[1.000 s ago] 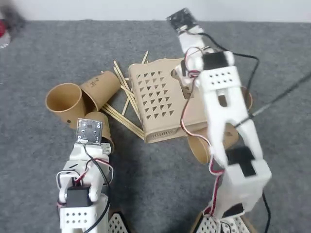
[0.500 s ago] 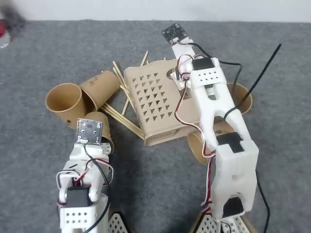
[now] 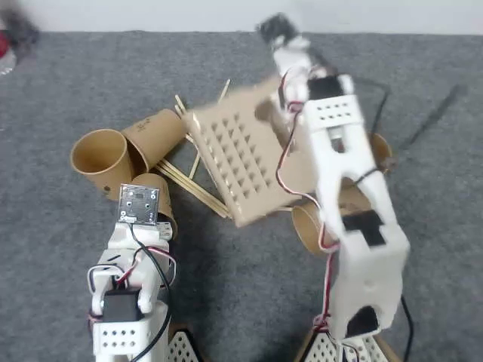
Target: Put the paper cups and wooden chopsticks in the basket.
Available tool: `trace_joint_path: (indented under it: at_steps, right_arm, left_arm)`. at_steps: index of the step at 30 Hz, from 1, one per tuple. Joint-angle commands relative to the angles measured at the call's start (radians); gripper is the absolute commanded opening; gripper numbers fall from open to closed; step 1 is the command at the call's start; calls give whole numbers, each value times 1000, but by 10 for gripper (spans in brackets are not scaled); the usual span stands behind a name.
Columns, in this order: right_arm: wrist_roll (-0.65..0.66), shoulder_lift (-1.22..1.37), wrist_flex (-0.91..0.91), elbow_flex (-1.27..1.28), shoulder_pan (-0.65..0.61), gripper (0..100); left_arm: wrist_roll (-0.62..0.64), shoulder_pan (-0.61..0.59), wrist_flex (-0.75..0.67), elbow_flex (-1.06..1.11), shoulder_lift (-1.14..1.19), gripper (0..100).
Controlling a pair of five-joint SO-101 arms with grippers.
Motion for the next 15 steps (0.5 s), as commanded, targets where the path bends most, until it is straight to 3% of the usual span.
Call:
trace_joint_path:
  at_steps: [1,8,11,15]
  right_arm:
    - [0,-255,90,-164,12,7]
    - [-52,-570,231,-226,82,7]
    - [-141,-759,260,-227,226,7]
    - [-201,-990,326,-212,529,7]
  left_arm:
    - [-9,-9,-5,-4,2,15]
    - [-9,-9,-2,-4,2,15]
    - [-9,-9,2,-4,2,14]
    - [-9,-9,2,-4,2,14]
